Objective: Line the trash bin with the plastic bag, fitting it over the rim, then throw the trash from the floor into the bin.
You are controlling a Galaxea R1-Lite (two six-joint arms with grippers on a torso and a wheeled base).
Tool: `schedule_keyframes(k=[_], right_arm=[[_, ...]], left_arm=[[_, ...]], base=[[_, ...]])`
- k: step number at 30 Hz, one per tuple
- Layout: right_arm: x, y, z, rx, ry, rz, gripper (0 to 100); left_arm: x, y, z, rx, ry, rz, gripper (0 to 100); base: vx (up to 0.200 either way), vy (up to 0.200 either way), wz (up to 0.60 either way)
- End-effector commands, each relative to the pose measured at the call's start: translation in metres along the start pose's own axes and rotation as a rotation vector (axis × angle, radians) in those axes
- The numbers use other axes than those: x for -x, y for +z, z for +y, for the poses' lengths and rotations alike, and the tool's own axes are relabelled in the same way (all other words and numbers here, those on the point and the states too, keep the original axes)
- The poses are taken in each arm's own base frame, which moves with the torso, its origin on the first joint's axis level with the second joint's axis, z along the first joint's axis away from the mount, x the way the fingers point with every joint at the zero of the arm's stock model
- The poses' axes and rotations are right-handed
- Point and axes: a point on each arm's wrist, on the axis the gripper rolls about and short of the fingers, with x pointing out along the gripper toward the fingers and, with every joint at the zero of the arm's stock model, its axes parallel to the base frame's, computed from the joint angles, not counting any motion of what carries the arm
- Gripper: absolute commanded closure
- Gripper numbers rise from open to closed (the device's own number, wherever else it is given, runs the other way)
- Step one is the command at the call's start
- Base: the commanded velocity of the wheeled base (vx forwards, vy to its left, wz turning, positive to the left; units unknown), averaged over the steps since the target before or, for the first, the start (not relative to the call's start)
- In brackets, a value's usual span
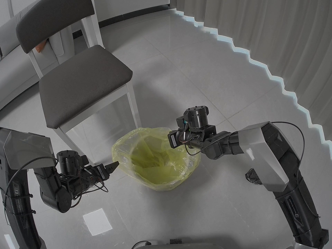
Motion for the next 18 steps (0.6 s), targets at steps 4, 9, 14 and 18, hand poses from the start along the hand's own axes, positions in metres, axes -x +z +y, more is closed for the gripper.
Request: schedule_keyframes(k=[4,9,14,18], right_arm=[[0.003,-0.002,-0.002,0.005,-0.002,0.061,100],[0.004,-0.002,-0.004,0.019,-0.004,0.065,100],[0.017,0.023,-0.005,0.023,-0.015,0.012,100],[0.031,0.045,-0.003,0.033,-0.026,-0.03,100]], left_arm=[[0.006,-0.001,0.001,0.0,-0.005,-0.009,0],[0.012,0.003,0.002,0.004,-0.021,-0.015,0],[0.017,0.006,0.003,0.008,-0.018,-0.023,0],[0.023,0.006,0.002,0.006,-0.038,-0.025,0]], base=[[0.0,0.0,0.0],[0.0,0.0,0.0],[0.0,0.0,0.0],[0.0,0.0,0.0]])
